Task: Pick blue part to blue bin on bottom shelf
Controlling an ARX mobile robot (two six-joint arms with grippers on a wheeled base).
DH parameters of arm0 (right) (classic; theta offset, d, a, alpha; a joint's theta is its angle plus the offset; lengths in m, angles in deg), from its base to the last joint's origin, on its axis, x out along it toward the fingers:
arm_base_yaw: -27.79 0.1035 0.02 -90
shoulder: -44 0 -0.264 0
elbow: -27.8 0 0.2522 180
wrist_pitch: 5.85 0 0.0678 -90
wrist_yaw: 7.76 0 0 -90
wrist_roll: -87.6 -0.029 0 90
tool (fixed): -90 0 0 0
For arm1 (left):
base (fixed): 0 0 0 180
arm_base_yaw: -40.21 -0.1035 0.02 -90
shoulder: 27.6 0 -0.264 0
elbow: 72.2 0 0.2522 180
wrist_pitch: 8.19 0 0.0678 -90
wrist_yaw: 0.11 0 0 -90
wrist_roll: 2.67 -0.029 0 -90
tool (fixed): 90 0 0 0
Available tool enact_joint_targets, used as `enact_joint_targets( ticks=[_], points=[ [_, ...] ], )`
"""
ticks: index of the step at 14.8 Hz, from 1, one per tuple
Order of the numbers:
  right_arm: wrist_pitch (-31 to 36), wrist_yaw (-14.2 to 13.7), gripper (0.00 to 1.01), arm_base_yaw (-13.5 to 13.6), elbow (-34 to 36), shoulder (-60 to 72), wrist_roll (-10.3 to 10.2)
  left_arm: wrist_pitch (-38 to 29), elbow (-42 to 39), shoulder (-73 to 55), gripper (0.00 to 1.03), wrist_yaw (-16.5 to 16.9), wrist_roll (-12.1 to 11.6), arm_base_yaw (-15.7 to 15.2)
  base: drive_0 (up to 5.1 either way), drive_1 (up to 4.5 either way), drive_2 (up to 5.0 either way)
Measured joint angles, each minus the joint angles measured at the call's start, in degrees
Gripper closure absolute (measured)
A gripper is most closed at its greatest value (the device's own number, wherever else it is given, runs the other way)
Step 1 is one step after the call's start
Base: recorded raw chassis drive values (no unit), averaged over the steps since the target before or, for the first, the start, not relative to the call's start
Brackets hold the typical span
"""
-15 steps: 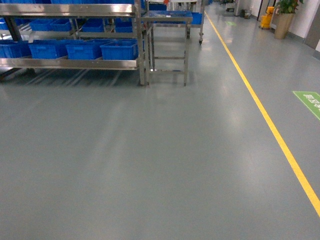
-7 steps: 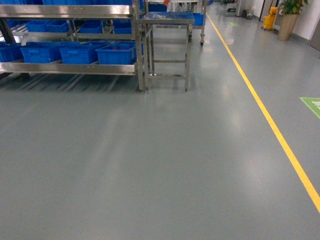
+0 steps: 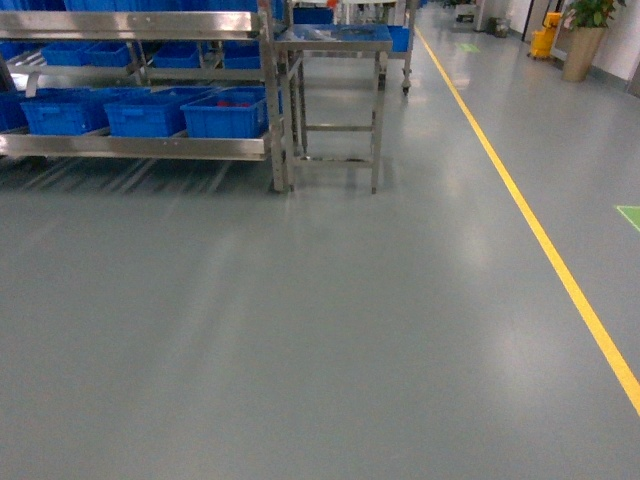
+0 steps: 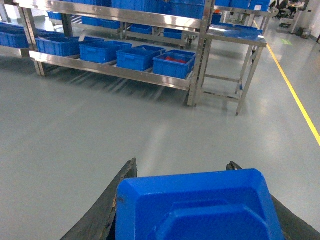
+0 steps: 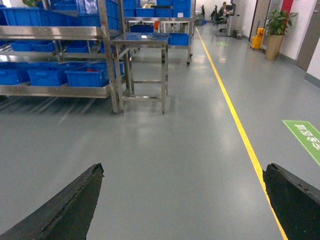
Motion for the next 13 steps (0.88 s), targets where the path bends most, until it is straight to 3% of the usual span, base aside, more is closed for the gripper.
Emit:
enact_joint_targets(
  ticks=[13],
  points=[
    [0.11,0.04,0.03,0.00,0.00,0.00,0.02,-0.11,0.00,0.13,0.59,0.04,0.00,-0.07,0.0,4.32,-4.2]
  ],
)
